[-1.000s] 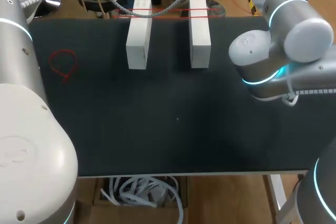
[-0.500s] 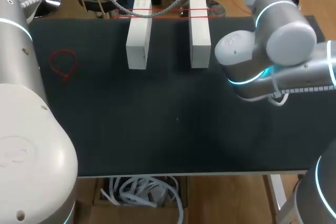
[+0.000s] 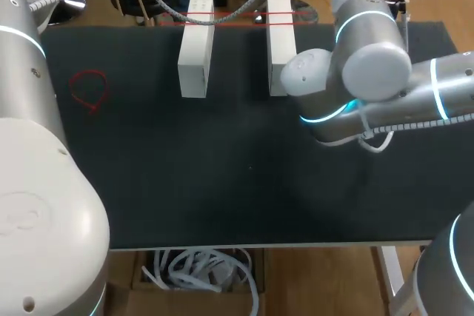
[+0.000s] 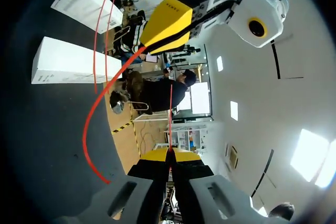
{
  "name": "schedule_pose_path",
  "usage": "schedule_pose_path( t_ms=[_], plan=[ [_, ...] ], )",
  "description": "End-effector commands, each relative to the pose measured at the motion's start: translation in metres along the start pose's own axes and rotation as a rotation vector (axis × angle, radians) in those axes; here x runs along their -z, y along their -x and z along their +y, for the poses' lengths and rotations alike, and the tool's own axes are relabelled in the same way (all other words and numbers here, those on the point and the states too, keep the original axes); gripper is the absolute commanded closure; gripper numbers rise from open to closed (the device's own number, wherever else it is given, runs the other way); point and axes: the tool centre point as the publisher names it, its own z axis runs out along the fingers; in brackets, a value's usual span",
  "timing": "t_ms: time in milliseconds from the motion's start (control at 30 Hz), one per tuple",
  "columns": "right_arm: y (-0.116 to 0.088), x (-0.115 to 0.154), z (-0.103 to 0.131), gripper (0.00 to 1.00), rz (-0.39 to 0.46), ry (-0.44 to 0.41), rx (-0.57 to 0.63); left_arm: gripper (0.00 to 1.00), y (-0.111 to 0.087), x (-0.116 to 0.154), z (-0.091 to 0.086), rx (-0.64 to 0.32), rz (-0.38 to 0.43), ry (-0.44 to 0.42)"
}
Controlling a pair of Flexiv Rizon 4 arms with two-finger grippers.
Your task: Grab the tape and strap the tape.
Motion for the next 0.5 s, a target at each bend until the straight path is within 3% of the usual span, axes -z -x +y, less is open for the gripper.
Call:
schedule_pose_path(
  t_ms=[33,500],
  plan=[
    [-0.001,0.002,0.009,1.00,0.000,-0.042,0.004,1.00,0.000,0.001,-0.001,0.001,0.001,0.004],
    [0.001,0.003,0.021,1.00,-0.015,-0.024,0.054,1.00,0.000,0.001,-0.001,0.001,0.001,0.004]
  ],
)
